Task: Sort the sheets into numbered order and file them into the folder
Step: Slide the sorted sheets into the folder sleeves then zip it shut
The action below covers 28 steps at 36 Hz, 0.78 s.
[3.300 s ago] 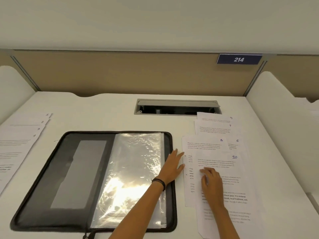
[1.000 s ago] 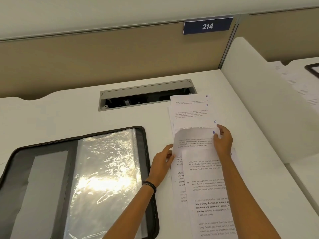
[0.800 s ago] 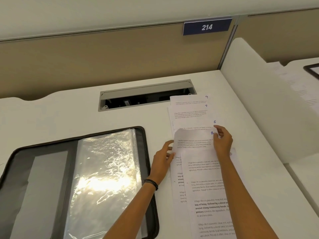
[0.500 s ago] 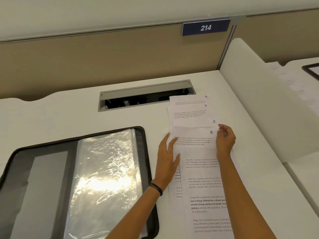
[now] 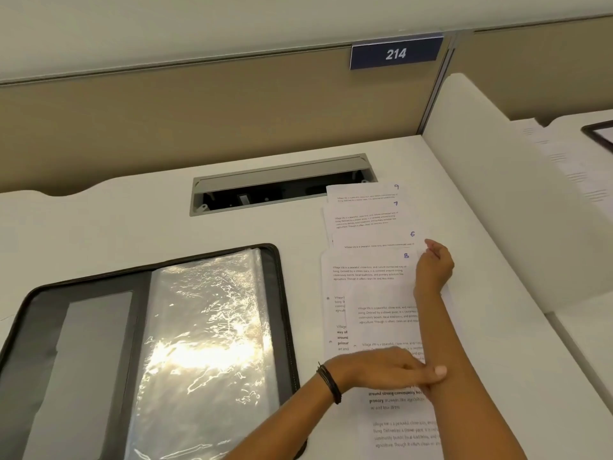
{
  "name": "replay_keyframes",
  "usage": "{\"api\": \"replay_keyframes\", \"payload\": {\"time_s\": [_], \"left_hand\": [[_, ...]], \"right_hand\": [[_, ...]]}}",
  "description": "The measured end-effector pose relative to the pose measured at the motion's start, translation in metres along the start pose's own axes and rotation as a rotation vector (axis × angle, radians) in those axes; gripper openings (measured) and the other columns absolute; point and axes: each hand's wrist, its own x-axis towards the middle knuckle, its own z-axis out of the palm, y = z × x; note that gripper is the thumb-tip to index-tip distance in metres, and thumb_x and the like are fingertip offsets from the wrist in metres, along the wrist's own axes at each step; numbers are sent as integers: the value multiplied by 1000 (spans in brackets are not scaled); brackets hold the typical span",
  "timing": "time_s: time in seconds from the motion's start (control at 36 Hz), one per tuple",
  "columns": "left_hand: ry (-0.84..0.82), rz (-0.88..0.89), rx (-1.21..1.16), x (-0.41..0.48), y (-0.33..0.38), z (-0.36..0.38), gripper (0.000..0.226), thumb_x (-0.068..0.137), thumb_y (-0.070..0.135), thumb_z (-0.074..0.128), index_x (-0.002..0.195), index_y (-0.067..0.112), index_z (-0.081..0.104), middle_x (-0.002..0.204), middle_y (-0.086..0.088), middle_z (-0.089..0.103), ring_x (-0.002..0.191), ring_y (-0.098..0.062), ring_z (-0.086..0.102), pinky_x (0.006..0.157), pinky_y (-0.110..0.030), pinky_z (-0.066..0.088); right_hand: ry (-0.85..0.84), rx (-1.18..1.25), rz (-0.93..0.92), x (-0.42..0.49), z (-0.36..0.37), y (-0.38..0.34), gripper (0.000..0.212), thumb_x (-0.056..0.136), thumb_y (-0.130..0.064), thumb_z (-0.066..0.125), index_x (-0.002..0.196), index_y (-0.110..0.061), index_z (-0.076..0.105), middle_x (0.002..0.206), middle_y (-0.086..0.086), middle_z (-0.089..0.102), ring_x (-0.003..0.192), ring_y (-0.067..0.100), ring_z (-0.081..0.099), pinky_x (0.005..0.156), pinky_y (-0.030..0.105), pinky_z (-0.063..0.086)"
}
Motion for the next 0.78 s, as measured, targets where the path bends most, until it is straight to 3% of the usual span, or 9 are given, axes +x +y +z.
{"api": "replay_keyframes", "payload": {"time_s": [0.08,0.22,0.31,0.39,0.5,0.61,0.67,0.72,0.78], "left_hand": [[166,110,-60,2,-14,-10,55,100,48,35,123,5,62,126,-9,62,114,-9,54,109,-30,35],[535,164,-73,6,-36,-35,34,101,37,42,120,20,64,124,4,62,107,-9,59,89,-18,44],[782,134,-40,11,-60,-52,27,100,27,48,121,20,63,130,4,55,120,-6,48,104,-25,36],[999,17,12,12,-82,-65,32,98,20,50,130,20,54,148,-6,35,139,-17,26,114,-27,16],[1036,-141,1,12,-101,-77,46,99,19,49,143,18,38,157,-11,14,146,-22,9,113,-24,6],[1055,-91,-16,15,-109,-81,49,98,17,51,144,17,35,156,-8,20,145,-21,14,112,-21,7],[1119,-29,-62,16,-110,-82,48,96,13,54,142,14,37,152,-7,30,141,-22,25,117,-28,14],[1182,48,-132,16,-110,-83,49,94,8,56,140,12,40,143,-6,41,131,-22,40,114,-37,30],[1239,91,-193,16,-108,-82,53,92,6,59,141,12,38,134,-4,47,118,-19,49,103,-30,42]], "right_hand": [[-82,-97,-11,2,-6,5,43,82,13,37,113,-4,63,120,11,61,113,22,56,89,23,42],[-175,-203,-80,-5,-10,7,41,84,14,40,116,0,61,120,15,62,113,27,57,92,22,40],[-223,-230,-129,-9,-11,10,39,85,13,44,119,1,60,123,16,61,115,27,57,95,25,41],[-228,-233,-150,-11,-12,13,39,85,12,45,119,1,60,125,16,60,117,28,56,97,27,41],[-210,-207,-165,-12,-14,14,41,84,16,43,117,1,62,122,14,62,114,25,57,92,20,41],[-186,-154,-128,-12,-15,14,44,82,20,38,108,-3,66,111,7,65,99,13,58,84,14,43],[-178,-109,-99,-11,-15,17,46,79,20,37,98,-9,67,103,3,66,95,13,59,79,10,46],[-168,-82,-84,-11,-15,20,45,78,20,37,91,-13,66,96,0,66,92,15,61,78,13,47],[-168,-81,-74,-11,-16,22,43,78,19,37,87,-12,66,90,-2,66,85,16,59,77,20,47]]}}
